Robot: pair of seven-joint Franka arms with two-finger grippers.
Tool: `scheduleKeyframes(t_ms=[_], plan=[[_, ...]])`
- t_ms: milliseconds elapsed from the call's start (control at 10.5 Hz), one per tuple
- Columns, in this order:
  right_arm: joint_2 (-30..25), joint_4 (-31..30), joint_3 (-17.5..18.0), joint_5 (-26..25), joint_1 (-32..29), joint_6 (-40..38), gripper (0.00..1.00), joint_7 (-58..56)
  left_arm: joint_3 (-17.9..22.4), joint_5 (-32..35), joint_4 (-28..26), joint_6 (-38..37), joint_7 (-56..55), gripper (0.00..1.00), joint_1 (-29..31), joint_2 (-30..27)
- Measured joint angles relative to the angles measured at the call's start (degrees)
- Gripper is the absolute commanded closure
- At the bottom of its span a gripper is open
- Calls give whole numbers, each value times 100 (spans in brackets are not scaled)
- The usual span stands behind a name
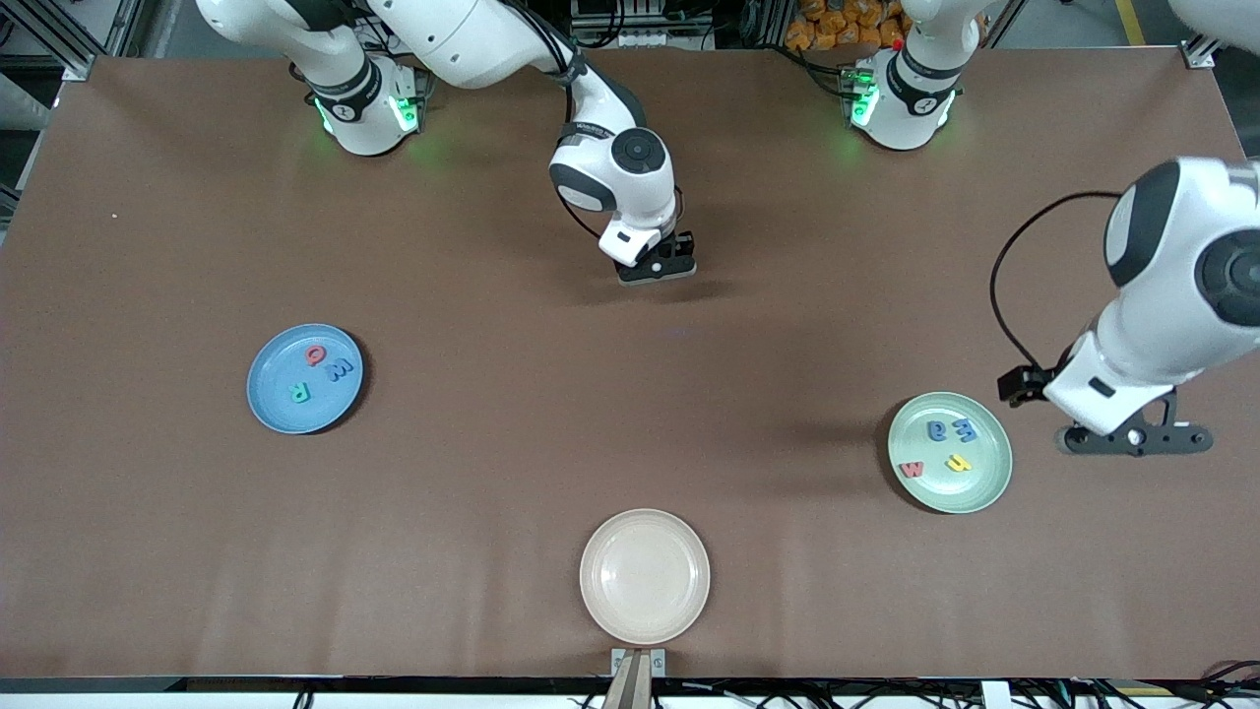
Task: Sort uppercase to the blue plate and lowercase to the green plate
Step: 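Raise the left gripper away while the right gripper lifts the yellow H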
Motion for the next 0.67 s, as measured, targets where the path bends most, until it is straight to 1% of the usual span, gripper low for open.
scheduleKeyframes(t_ms=[191,287,478,669], plan=[[8,13,2,2,1,4,46,30,-85,-464,233,-371,0,0,47,-213],[8,14,2,5,1,3,41,49,-85,-702,304,-398,0,0,156,-287],[17,20,1,5,3,4,40,71,-87,-924,373,-403,57,0,321,-438],[20,29,2,4,7,0,40,75,-89,-1133,400,-503,166,0,339,-649]])
